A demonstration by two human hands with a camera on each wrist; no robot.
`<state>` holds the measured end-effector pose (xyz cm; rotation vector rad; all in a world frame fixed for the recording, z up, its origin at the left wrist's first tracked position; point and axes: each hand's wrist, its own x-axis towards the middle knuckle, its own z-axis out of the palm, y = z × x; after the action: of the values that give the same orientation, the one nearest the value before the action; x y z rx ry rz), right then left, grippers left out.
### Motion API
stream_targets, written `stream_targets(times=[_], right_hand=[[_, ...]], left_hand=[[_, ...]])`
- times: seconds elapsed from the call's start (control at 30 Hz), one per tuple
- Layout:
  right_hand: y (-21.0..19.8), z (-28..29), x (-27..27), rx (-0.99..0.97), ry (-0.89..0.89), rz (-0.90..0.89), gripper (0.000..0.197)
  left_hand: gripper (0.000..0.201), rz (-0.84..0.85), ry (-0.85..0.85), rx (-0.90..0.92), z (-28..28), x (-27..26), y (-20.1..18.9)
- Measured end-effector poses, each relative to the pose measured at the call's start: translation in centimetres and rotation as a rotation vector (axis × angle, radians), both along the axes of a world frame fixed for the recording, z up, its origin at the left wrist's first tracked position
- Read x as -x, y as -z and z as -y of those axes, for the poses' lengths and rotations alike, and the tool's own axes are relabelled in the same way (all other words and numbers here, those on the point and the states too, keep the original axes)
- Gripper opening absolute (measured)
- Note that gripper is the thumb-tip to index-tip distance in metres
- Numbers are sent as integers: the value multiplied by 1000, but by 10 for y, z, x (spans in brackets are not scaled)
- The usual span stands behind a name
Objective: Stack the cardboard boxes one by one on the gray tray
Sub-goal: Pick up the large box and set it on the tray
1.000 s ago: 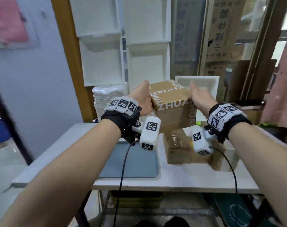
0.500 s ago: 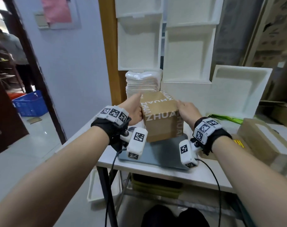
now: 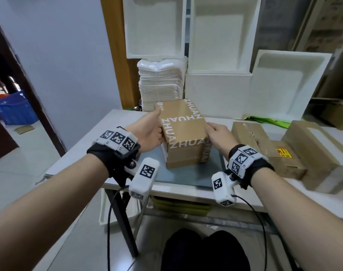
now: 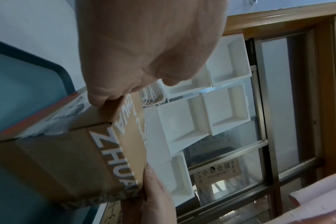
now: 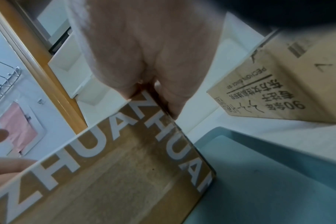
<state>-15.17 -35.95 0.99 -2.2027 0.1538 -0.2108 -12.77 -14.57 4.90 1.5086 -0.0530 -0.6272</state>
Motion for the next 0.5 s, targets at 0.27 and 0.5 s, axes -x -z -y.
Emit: stream_targets(times=[0.27, 0.5], right_hand=[[-10, 2, 4, -74, -91, 30, 49], [-11, -5, -5, -375, -7, 55, 65]], left_hand=[[81, 18, -216, 19, -24, -61, -10], [76, 98, -278, 30, -32, -110, -1]])
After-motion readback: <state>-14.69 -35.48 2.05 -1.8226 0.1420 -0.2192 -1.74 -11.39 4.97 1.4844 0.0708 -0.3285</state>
